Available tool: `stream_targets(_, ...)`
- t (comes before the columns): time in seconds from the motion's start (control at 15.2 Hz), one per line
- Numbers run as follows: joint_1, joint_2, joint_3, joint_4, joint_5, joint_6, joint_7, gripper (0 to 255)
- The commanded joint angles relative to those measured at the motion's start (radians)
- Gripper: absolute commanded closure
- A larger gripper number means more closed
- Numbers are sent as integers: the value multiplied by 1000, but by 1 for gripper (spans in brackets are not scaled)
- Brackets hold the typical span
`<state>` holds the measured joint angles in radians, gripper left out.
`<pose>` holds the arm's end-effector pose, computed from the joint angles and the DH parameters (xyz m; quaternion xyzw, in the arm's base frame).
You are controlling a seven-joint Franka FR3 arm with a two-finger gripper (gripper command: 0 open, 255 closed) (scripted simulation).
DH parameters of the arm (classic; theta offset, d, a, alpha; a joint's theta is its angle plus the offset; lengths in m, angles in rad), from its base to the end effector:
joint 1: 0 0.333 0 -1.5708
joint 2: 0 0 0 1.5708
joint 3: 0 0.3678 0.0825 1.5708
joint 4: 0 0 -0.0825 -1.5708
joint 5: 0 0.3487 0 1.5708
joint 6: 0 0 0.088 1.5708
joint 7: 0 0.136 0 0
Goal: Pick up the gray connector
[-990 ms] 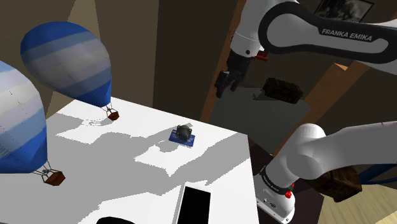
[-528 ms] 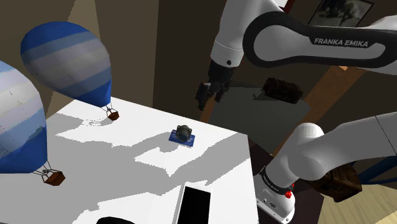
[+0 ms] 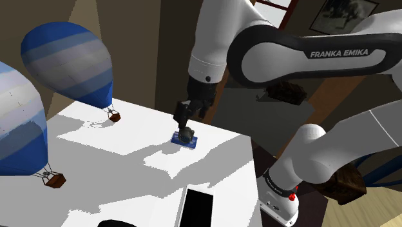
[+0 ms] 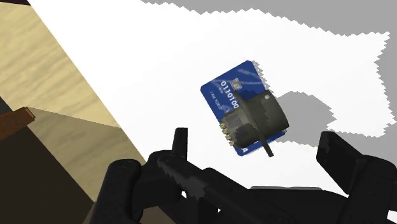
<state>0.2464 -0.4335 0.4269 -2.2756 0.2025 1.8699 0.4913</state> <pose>0.2699 0.2712 0.5362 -0.9990 -0.0430 0.0056 0.0074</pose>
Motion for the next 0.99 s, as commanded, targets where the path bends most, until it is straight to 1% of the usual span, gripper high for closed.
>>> stream_targets(0.0, 5, 24, 19, -3, 2, 28, 15, 0)
stream_targets(0.4, 6, 43, 33, -68, 6, 112, 15, 0)
stream_targets(0.53, 6, 45, 34, -74, 7, 120, 15, 0)
stream_targets(0.59, 8, 43, 35, -77, 8, 121, 17, 255)
stream_targets(0.92, 8, 42, 35, -77, 8, 120, 17, 255)
